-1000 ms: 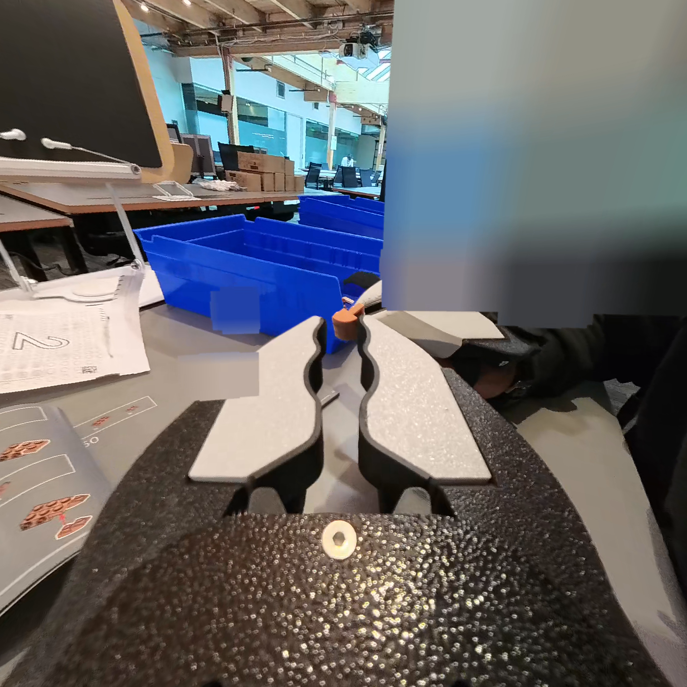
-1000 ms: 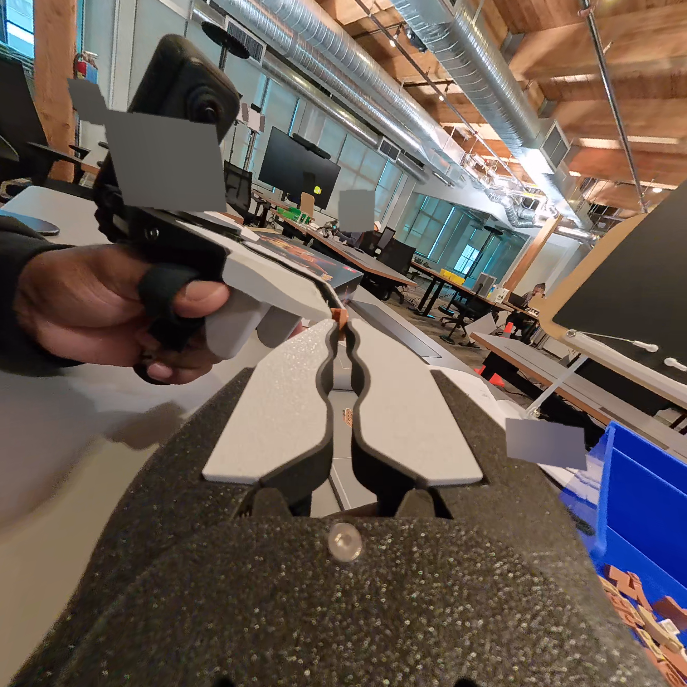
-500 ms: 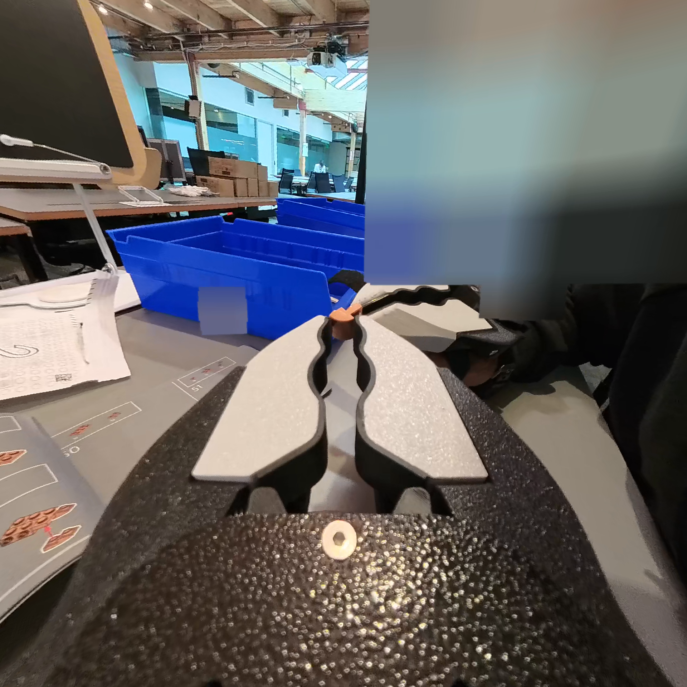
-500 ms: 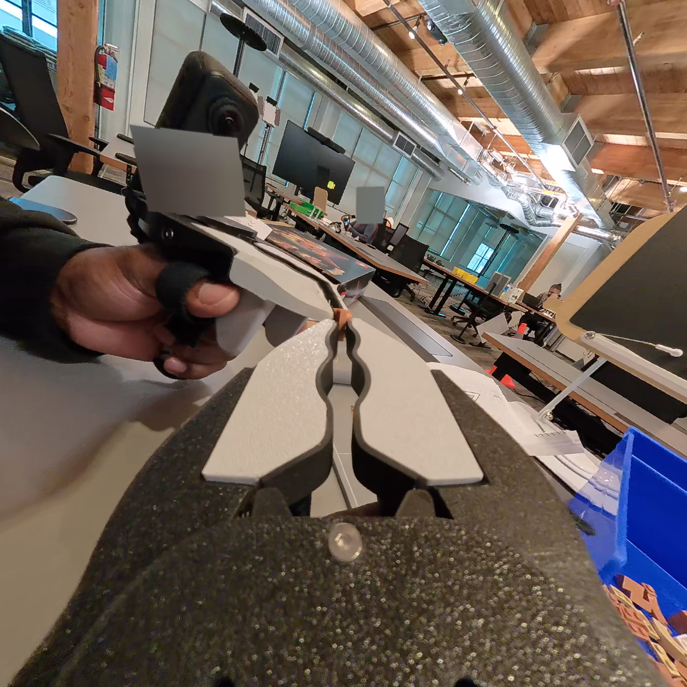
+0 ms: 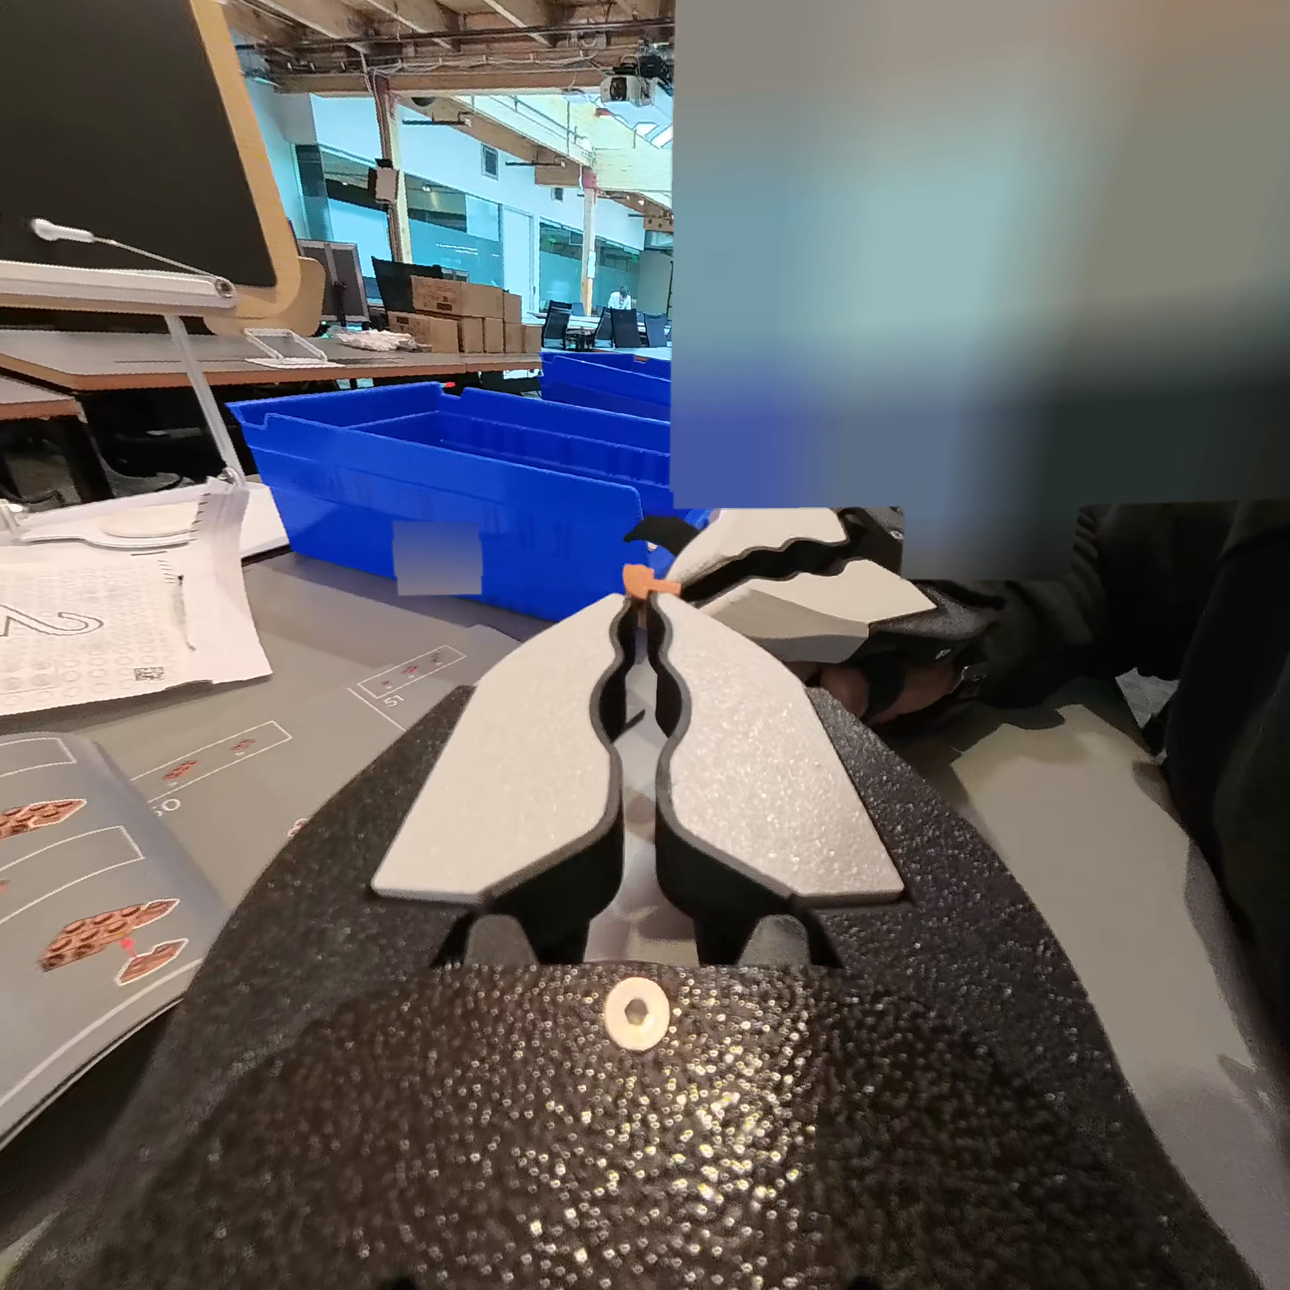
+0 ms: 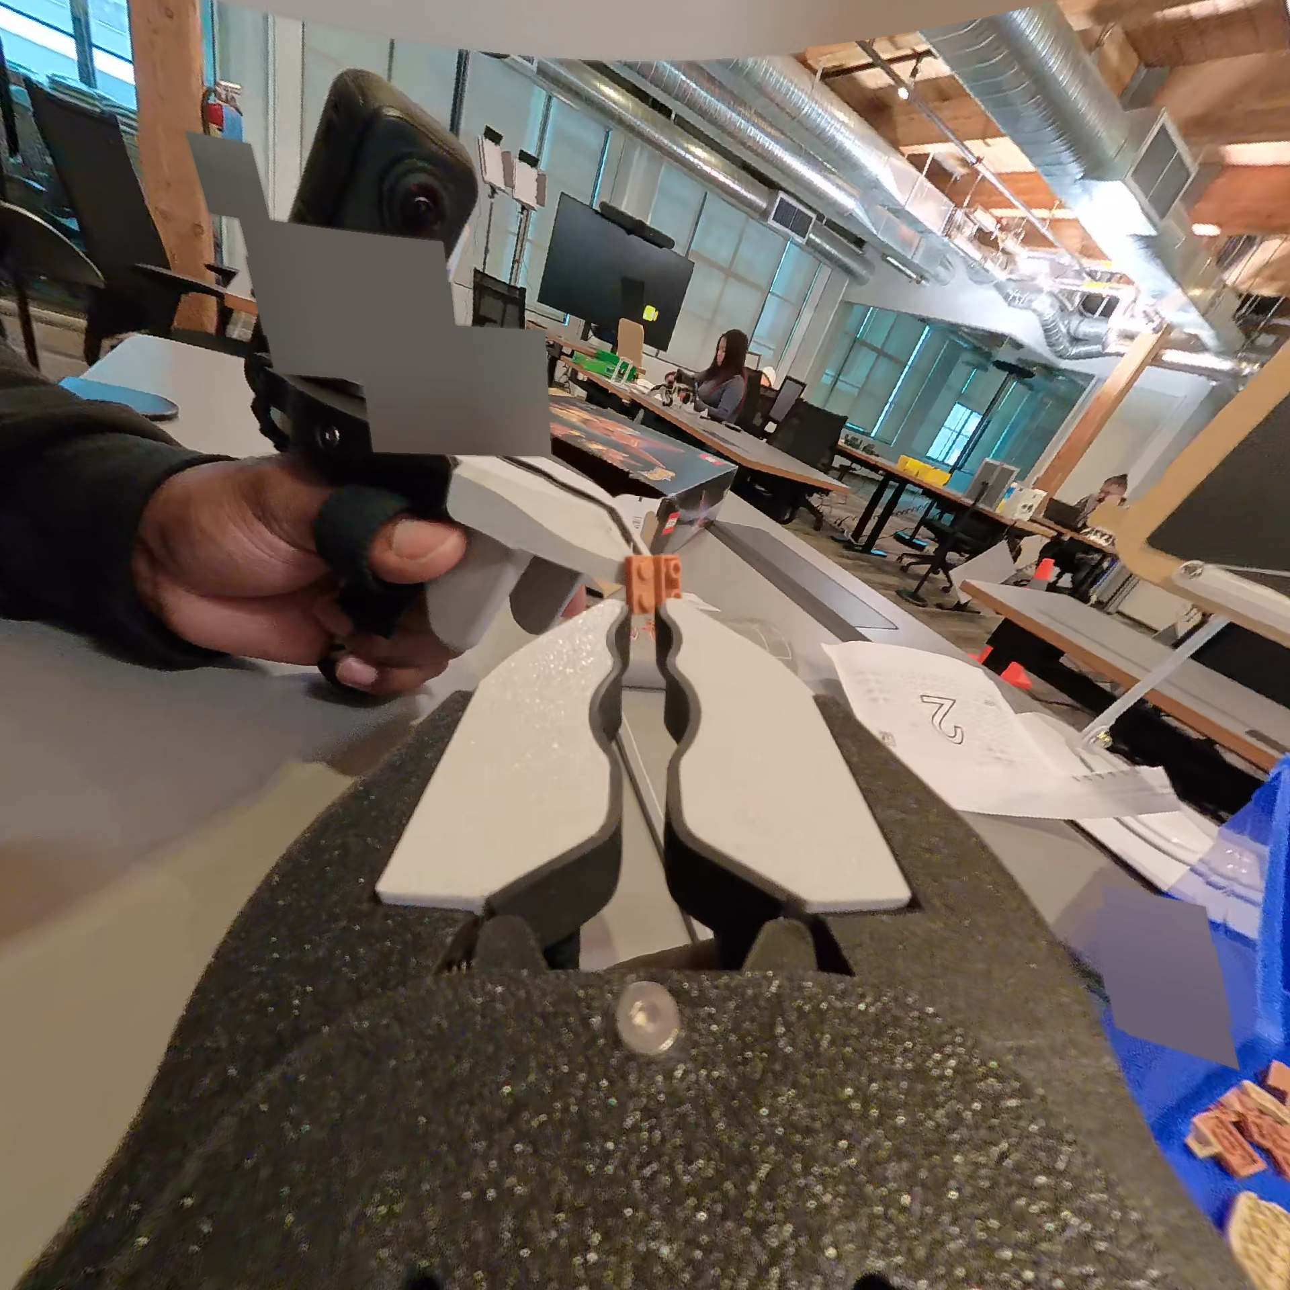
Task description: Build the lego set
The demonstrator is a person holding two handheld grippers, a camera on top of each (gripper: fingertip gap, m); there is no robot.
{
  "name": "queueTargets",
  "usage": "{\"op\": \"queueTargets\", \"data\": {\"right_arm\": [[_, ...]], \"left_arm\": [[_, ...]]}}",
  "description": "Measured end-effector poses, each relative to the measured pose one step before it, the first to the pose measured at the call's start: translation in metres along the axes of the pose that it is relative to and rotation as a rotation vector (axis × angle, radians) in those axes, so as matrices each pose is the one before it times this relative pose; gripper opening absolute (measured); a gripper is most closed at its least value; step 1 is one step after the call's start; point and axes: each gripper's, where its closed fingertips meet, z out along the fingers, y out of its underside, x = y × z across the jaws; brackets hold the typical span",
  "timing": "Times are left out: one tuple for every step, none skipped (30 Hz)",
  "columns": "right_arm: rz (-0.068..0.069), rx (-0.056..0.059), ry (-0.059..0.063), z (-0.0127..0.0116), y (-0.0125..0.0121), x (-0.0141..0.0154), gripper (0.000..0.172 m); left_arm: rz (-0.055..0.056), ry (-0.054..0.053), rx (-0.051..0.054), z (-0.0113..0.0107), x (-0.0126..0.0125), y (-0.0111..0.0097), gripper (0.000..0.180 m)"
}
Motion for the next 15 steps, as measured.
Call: {"op": "queueTargets", "data": {"right_arm": [[0.0152,-0.0035,-0.0033,0.00037,0.00125,0.00071,0.006],[0.0156,-0.0037,-0.0023,0.00036,0.00134,0.00112,0.006],[0.0146,-0.0032,-0.0002,0.00038,0.0013,0.00135,0.005],[0.0132,-0.0038,-0.0007,0.00033,0.00129,0.00121,0.005],[0.0113,-0.0018,-0.0005,0.00019,0.00051,0.00121,0.005],[0.0076,0.0013,-0.0007,0.00008,-0.00004,0.001,0.005],[0.0041,0.0007,-0.0011,0.0,0.00016,0.00054,0.005],[0.0022,0.0002,-0.0013,-0.00005,0.00002,0.00028,0.005],[0.0007,0.0,-0.0025,0.00011,0.00006,-0.00019,0.005],[-0.001,-0.0008,-0.0016,0.00004,0.00008,-0.00024,0.005],[-0.0016,-0.0002,-0.0006,0.00007,0.00006,-0.00029,0.005],[-0.0017,0.0003,-0.0017,0.00001,-0.00009,-0.0003,0.005],[-0.0009,0.0005,-0.0005,-0.00007,-0.00012,-0.00019,0.005],[0.0001,0.0002,-0.0003,0.00002,0.0,0.00006,0.005],[0.0009,0.0007,0.0009,-0.00015,-0.00007,0.00016,0.005]], "left_arm": [[-0.0076,0.0019,0.0008,-0.00037,-0.00083,-0.00009,0.002],[-0.0096,-0.0024,-0.0008,-0.00027,-0.00146,0.00038,0.002],[-0.0099,-0.0057,-0.0032,-0.00031,-0.0019,0.00098,0.002],[-0.0083,-0.0027,-0.0066,0.00002,-0.0016,0.00153,0.002],[-0.0078,0.0052,-0.0006,-0.00005,-0.00021,0.00016,0.001],[-0.0037,0.0008,0.001,-0.00014,-0.00035,-0.00025,0.001],[-0.0013,0.0021,-0.0009,0.00003,0.00016,0.00009,0.001],[0.0007,0.001,-0.0019,0.00007,0.00018,0.00027,0.001],[0.0017,0.0014,-0.0014,0.00003,0.00023,0.00011,0.001],[0.0012,0.0003,-0.0007,0.0,0.00016,0.00012,0.001],[0.0003,-0.0005,-0.0002,0.00005,-0.00001,0.00004,0.001],[-0.0007,0.0,-0.0004,-0.00008,-0.00016,0.00002,0.001],[-0.0015,0.0,-0.0001,0.00001,-0.00017,-0.00002,0.001],[-0.0017,-0.0003,-0.0002,-0.00005,-0.00028,-0.00003,0.001],[-0.0011,-0.0003,-0.0001,-0.00006,-0.00017,-0.00002,0.001]]}}
